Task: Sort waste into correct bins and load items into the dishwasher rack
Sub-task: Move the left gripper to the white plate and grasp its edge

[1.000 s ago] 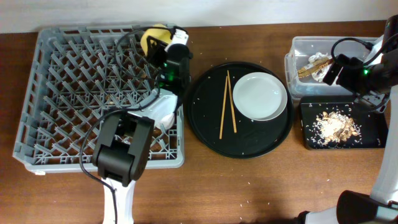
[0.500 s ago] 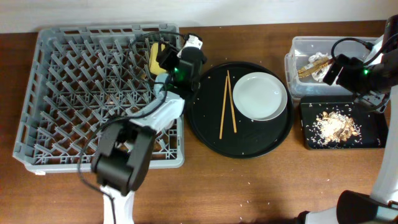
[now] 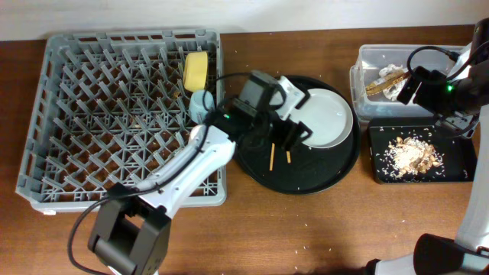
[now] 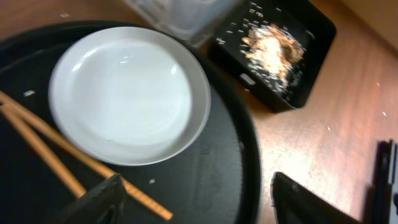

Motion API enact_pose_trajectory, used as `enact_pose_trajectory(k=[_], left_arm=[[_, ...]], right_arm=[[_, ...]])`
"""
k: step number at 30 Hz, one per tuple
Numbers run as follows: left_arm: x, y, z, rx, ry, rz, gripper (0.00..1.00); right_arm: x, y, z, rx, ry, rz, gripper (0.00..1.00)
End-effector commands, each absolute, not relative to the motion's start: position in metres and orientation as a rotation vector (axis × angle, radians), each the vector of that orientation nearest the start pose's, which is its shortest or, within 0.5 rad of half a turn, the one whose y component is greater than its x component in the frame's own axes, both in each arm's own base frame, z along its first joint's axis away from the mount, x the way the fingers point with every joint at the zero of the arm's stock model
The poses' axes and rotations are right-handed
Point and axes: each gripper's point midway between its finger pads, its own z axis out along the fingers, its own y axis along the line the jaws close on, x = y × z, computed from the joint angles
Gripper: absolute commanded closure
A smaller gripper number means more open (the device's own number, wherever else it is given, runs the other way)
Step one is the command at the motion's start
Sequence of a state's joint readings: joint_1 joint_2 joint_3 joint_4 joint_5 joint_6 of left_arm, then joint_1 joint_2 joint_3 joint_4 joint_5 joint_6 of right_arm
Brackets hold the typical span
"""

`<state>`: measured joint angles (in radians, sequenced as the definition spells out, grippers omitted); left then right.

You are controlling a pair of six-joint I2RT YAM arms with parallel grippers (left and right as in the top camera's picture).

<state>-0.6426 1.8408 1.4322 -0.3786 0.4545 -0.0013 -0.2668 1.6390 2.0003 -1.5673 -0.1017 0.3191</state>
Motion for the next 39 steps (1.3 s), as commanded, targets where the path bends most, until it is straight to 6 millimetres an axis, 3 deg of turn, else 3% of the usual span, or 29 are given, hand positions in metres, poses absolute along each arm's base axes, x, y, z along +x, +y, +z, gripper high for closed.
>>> enact_pose_trajectory(k=[1,3,5,7,9,12,13,19,22,27,30,36,39], left_arm=[[0.328,-0.383,0.147,1.045,2.242,-0.835,0.38],[0.330,-0.382,0.133,0.949,2.327,-0.728,0.38],[0.344,-0.363,0.115,0.641,2.483,-0.569,0.38],[0.349,-0.353,0.110,0.467,2.539,-0.524,0.38],[0.354,-0.348,0.107,0.400,2.547,-0.494,0.38],[0.354,-0.348,0.100,0.376,2.567,-0.488,0.39],[0.352,-0.346,0.094,0.319,2.599,-0.486,0.43],[0.350,-0.343,0.059,0.140,2.702,-0.473,0.44],[0.352,-0.345,0.056,0.128,2.699,-0.475,0.45],[0.361,-0.334,0.050,-0.110,2.609,-0.301,0.41],[0.361,-0.347,0.048,-0.114,2.568,-0.314,0.46],[0.368,-0.372,0.058,-0.103,2.489,-0.420,0.44],[0.372,-0.379,0.048,-0.104,2.480,-0.438,0.44]], right_arm=[[0.325,-0.073,0.298,0.789,2.638,0.144,0.02],[0.325,-0.073,0.298,0.789,2.638,0.144,0.02],[0.325,-0.073,0.298,0.789,2.638,0.144,0.02],[0.325,-0.073,0.298,0.789,2.638,0.144,0.02],[0.325,-0.073,0.298,0.788,2.638,0.144,0.02],[0.325,-0.073,0.298,0.789,2.638,0.144,0.02],[0.325,-0.073,0.298,0.788,2.638,0.144,0.02],[0.325,-0.073,0.298,0.789,2.638,0.144,0.02],[0.325,-0.073,0.298,0.788,2.638,0.144,0.02],[0.325,-0.073,0.298,0.789,2.638,0.144,0.02],[0.325,-0.073,0.298,0.789,2.638,0.144,0.02],[0.325,-0.073,0.298,0.789,2.638,0.144,0.02],[0.325,-0.073,0.298,0.789,2.638,0.144,0.01]])
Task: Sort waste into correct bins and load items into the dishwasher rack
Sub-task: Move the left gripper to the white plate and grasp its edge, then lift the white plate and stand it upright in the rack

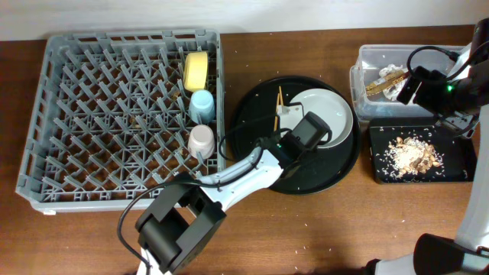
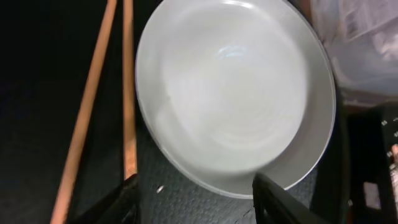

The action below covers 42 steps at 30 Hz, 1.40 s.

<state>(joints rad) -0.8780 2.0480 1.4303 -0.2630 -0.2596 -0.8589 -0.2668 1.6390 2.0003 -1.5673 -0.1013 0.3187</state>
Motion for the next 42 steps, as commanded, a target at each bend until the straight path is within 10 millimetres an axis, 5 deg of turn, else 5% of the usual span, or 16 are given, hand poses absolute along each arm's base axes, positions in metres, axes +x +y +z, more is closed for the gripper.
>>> enact_pose_trajectory(k=[1,8,18,26,30,36,40,42], left_arm=[[0.372,-0.379,0.043,-0.104,2.482,-0.436,0.44],[0.378,-0.387,0.021,-0.105,2.472,-0.448,0.46],[0.377,-0.385,0.008,-0.103,2.487,-0.424,0.96],[0.385,-0.376,0.013,-0.129,2.450,-0.370,0.99],[0.398,-0.363,0.064,0.124,2.370,-0.290,0.99],[0.401,-0.350,0.189,0.531,2.081,-0.166,1.00],[0.414,-0.294,0.259,0.517,1.923,0.122,1.00],[0.424,-0.238,0.292,0.460,1.852,0.436,1.00]], right_arm=[[0.325,-0.073,0.298,0.788,2.638,0.144,0.01],[0.325,-0.073,0.298,0.788,2.638,0.144,0.02],[0.325,-0.073,0.298,0.789,2.638,0.144,0.01],[0.325,-0.073,0.298,0.789,2.638,0.144,0.02],[0.325,-0.073,0.298,0.789,2.638,0.144,0.02],[0.325,-0.073,0.298,0.788,2.638,0.144,0.02],[0.325,-0.073,0.298,0.789,2.638,0.144,0.02],[0.325,-0.073,0.298,0.789,2.638,0.144,0.02]])
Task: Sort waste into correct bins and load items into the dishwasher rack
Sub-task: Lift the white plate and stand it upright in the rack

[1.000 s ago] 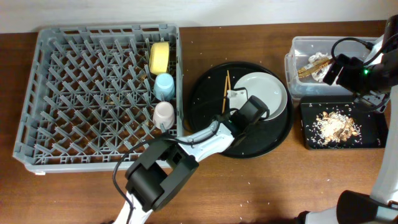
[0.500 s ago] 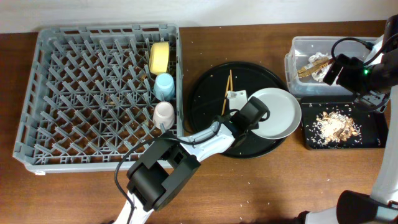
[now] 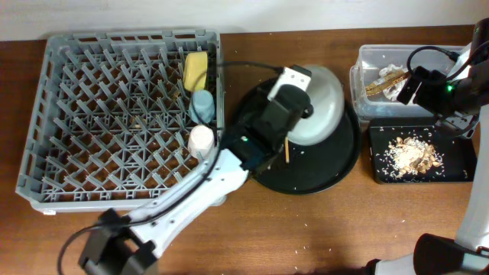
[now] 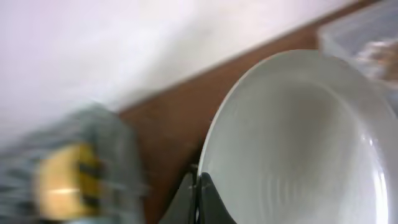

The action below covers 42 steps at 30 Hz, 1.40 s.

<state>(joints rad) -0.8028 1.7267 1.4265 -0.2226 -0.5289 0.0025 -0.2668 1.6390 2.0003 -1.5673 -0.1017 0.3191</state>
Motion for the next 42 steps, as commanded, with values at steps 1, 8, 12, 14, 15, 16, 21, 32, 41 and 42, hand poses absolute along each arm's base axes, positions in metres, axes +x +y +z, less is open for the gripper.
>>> enact_pose_trajectory(k=[1,8,12,14,15,16,21,32,41,42], left_arm=[[0.429,-0.217,0.298,0.448,1.844,0.540,1.00],[0.478,-0.082,0.322,0.199,1.839,0.815,1.00],[0.499,-0.039,0.342,0.189,1.771,0.849,1.00],[0.509,-0.024,0.335,0.199,1.785,0.834,1.00],[0.513,-0.011,0.330,0.177,1.794,0.854,1.00],[0.516,-0.002,0.327,0.157,1.796,0.867,1.00],[0.542,0.028,0.279,0.131,1.852,0.929,1.00],[0.575,0.011,0.203,0.238,1.922,0.879,0.68],[0.551,0.020,0.281,-0.045,1.732,0.991,0.33],[0.544,0.014,0.300,-0.054,1.703,0.969,0.30]], right_arm=[[0.325,-0.073,0.298,0.789,2.638,0.144,0.02],[0.325,-0.073,0.298,0.789,2.638,0.144,0.01],[0.325,-0.073,0.298,0.789,2.638,0.144,0.02],[0.325,-0.073,0.298,0.789,2.638,0.144,0.01],[0.325,-0.073,0.298,0.789,2.638,0.144,0.02],[0.325,-0.073,0.298,0.789,2.638,0.144,0.02],[0.325,-0.073,0.298,0.788,2.638,0.144,0.02],[0.325,-0.073,0.298,0.788,2.638,0.144,0.02],[0.325,-0.073,0.298,0.789,2.638,0.144,0.01],[0.325,-0.073,0.298,0.789,2.638,0.144,0.02]])
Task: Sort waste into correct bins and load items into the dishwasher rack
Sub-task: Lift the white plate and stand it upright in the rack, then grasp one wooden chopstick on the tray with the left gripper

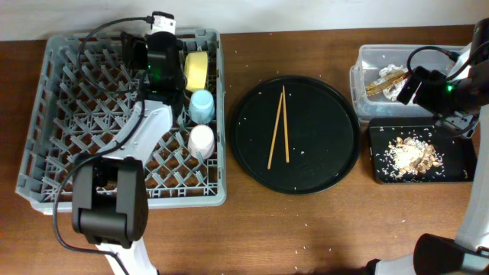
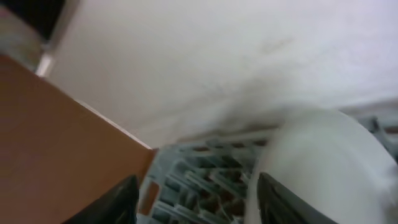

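My left gripper is at the far edge of the grey dishwasher rack. In the left wrist view the left gripper stands open, with rack tines between its fingers. The white plate rises on edge beside the right finger; overhead, the arm hides it. Two wooden chopsticks lie on the round black tray. My right gripper hangs over the bins at the far right, and its jaws are not readable.
A yellow item, a blue cup and a white cup stand along the rack's right side. A clear bin holds scraps. A black bin holds food crumbs. Crumbs dot the wooden table.
The left gripper, then shut on the tilted plate above the tray, is now at the rack's far edge with its jaws open. The plate stands beside its right finger.
The left gripper was open over the tray, near the plate and chopsticks. Then it was open at the plate's rim. Later it held the plate tilted above the tray. Now the plate is at the rack and only chopsticks lie on the tray. The right arm stayed still.
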Motion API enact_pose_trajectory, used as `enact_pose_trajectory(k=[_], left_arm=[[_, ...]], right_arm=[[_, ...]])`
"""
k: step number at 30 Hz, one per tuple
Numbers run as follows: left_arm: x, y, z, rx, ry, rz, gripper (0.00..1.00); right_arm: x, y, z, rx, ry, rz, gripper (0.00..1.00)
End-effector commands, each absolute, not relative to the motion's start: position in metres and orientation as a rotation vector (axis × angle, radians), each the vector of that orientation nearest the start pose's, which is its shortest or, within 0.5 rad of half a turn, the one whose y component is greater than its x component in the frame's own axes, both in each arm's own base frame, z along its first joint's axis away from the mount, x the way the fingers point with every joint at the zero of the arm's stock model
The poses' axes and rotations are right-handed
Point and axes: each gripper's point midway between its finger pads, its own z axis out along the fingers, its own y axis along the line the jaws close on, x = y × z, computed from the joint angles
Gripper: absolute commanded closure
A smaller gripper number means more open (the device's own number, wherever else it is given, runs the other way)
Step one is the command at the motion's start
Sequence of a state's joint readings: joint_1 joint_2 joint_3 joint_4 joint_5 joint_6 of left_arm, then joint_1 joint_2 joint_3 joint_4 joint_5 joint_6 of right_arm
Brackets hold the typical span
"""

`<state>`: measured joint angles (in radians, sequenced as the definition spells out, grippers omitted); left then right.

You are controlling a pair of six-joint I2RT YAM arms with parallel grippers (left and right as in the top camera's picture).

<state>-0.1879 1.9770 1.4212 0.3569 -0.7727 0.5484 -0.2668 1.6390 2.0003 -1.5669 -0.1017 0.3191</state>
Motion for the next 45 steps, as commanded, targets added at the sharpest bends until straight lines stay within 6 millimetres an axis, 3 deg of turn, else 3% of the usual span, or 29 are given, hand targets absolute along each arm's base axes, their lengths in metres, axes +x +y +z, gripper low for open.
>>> enact_pose_trajectory(k=[1,3,6,8,10,11,13,15,17,18,19,22,23,25,26,27,29,33,35,37,38,40,43,45], left_arm=[[0.540,0.009,0.310,-0.053,1.691,0.955,0.27],[0.521,-0.018,0.336,0.001,1.687,0.912,0.24],[0.493,-0.075,0.334,0.207,1.767,0.872,0.24],[0.471,-0.150,0.285,0.563,1.887,0.715,0.24],[0.436,-0.224,0.233,0.909,1.979,0.367,0.19],[0.420,-0.251,0.218,0.920,2.034,0.162,0.14],[0.407,-0.281,0.177,0.595,2.269,-0.190,0.05],[0.402,-0.295,0.142,0.483,2.392,-0.299,0.04],[0.392,-0.308,0.093,0.459,2.520,-0.344,0.01],[0.376,-0.322,0.075,0.548,2.577,-0.449,0.01],[0.367,-0.329,0.073,0.608,2.591,-0.516,0.01],[0.353,-0.336,0.073,0.648,2.622,-0.608,0.01],[0.351,-0.336,0.072,0.633,2.642,-0.621,0.07],[0.345,-0.340,0.073,0.648,2.651,-0.671,0.08],[0.342,-0.341,0.073,0.654,2.657,-0.690,0.08],[0.339,-0.346,0.079,0.655,2.660,-0.746,0.01],[0.343,-0.343,0.099,0.496,2.743,-0.774,0.01],[0.368,-0.302,0.174,0.399,2.742,-0.399,0.01],[0.377,-0.288,0.193,0.363,2.702,-0.284,0.01],[0.383,-0.285,0.186,0.352,2.705,-0.239,0.05],[0.386,-0.285,0.175,0.342,2.721,-0.210,0.10],[0.391,-0.285,0.150,0.339,2.755,-0.149,0.11],[0.393,-0.286,0.115,0.333,2.823,-0.098,0.27],[0.392,-0.286,0.088,0.316,2.875,-0.061,0.31]], right_arm=[[0.325,-0.073,0.298,0.788,2.638,0.144,0.02],[0.325,-0.073,0.298,0.789,2.638,0.144,0.02],[0.325,-0.073,0.298,0.789,2.638,0.144,0.02],[0.325,-0.073,0.298,0.788,2.638,0.144,0.01],[0.325,-0.073,0.298,0.788,2.638,0.144,0.01],[0.325,-0.073,0.298,0.789,2.638,0.144,0.02],[0.325,-0.073,0.298,0.789,2.638,0.144,0.02],[0.325,-0.073,0.298,0.788,2.638,0.144,0.02],[0.325,-0.073,0.298,0.789,2.638,0.144,0.02],[0.325,-0.073,0.298,0.789,2.638,0.144,0.02],[0.325,-0.073,0.298,0.789,2.638,0.144,0.01],[0.325,-0.073,0.298,0.789,2.638,0.144,0.02],[0.325,-0.073,0.298,0.789,2.638,0.144,0.01],[0.325,-0.073,0.298,0.788,2.638,0.144,0.02],[0.325,-0.073,0.298,0.789,2.638,0.144,0.02],[0.325,-0.073,0.298,0.789,2.638,0.144,0.02],[0.325,-0.073,0.298,0.789,2.638,0.144,0.01],[0.325,-0.073,0.298,0.789,2.638,0.144,0.01],[0.325,-0.073,0.298,0.789,2.638,0.144,0.02],[0.325,-0.073,0.298,0.788,2.638,0.144,0.02],[0.325,-0.073,0.298,0.789,2.638,0.144,0.02],[0.325,-0.073,0.298,0.789,2.638,0.144,0.01],[0.325,-0.073,0.298,0.789,2.638,0.144,0.02],[0.325,-0.073,0.298,0.788,2.638,0.144,0.02]])
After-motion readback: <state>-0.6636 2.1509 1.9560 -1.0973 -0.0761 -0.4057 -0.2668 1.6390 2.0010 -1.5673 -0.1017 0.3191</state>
